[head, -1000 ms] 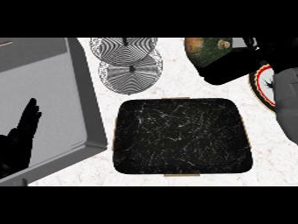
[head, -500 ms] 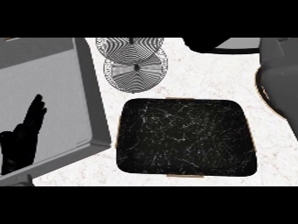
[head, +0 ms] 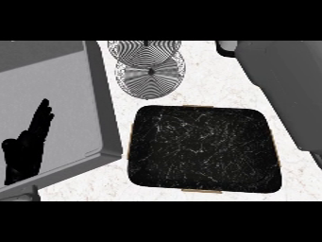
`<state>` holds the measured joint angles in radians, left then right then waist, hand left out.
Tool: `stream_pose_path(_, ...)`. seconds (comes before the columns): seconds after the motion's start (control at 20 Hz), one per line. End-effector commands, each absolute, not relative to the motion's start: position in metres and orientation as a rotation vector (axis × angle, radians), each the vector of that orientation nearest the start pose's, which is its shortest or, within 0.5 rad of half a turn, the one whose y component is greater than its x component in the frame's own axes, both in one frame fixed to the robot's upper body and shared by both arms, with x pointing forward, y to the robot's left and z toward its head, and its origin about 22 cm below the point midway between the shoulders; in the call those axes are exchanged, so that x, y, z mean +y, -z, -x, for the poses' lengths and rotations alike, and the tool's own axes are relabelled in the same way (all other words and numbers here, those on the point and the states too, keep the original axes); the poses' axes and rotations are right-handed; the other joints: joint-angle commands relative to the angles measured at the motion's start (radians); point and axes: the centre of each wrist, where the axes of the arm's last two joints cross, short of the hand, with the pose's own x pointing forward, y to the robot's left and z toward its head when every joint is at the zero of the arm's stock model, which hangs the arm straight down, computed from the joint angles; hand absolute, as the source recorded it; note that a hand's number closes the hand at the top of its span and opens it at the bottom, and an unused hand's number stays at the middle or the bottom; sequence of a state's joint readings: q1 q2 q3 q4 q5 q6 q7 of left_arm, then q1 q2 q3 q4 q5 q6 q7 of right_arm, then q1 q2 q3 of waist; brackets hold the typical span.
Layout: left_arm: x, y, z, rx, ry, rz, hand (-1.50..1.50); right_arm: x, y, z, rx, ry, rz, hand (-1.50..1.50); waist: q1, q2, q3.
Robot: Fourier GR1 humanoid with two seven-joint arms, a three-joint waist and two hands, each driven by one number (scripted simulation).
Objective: Pick the squash from the tray and place it in the tiered basket
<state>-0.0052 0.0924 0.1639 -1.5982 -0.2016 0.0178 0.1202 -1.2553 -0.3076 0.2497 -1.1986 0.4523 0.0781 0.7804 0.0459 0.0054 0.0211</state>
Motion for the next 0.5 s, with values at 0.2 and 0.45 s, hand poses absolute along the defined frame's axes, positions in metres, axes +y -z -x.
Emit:
stream_pose_path(0.2, 0.253, 0.03, -0.226, -1.324, 0.051, -0.229, 0.0, -0.054, -0.271, -0.406, -1.567, -0.835, 0.838, 1.5, 0.003, 0.016, -0.024)
stream_pose_path(0.45, 0.251, 0.028, -0.23, -1.336, 0.064, -0.23, 0.0, -0.055, -0.241, -0.424, -1.522, -0.802, 0.84, 1.5, 0.0, 0.02, -0.023)
